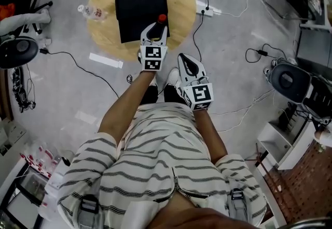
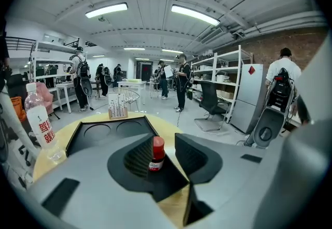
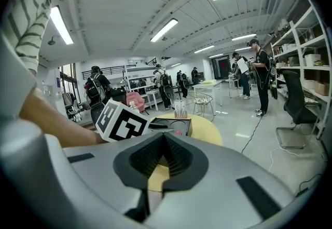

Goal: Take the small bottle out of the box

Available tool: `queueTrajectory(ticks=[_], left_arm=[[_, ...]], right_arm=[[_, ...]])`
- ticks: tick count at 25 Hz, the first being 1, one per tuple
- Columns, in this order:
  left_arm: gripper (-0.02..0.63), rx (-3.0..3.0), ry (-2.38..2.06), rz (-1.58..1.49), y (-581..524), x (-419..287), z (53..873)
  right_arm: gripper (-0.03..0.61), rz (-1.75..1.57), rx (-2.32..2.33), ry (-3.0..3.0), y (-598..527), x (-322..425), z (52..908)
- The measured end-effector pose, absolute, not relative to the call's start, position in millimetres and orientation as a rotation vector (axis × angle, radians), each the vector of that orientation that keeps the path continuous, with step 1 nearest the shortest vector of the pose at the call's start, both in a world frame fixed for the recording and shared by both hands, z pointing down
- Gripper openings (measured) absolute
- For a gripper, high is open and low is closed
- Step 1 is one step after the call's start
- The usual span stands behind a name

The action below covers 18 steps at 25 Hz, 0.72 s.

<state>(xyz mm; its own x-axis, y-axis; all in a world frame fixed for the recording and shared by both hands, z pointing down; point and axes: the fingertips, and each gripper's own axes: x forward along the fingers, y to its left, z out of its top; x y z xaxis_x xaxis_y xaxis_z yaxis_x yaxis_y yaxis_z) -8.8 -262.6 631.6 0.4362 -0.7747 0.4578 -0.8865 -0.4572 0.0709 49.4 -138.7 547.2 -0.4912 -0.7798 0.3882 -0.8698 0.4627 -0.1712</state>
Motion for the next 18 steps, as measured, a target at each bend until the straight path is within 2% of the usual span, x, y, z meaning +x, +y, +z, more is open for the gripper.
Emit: queueTrajectory(ticks=[18], left_arm=[[0.155, 2.374, -1.437, 0.653, -291.2, -5.6, 677.0]], right_arm=[[0.017, 0.532, 1.398, -2.400, -126.3, 59.7, 561.1]])
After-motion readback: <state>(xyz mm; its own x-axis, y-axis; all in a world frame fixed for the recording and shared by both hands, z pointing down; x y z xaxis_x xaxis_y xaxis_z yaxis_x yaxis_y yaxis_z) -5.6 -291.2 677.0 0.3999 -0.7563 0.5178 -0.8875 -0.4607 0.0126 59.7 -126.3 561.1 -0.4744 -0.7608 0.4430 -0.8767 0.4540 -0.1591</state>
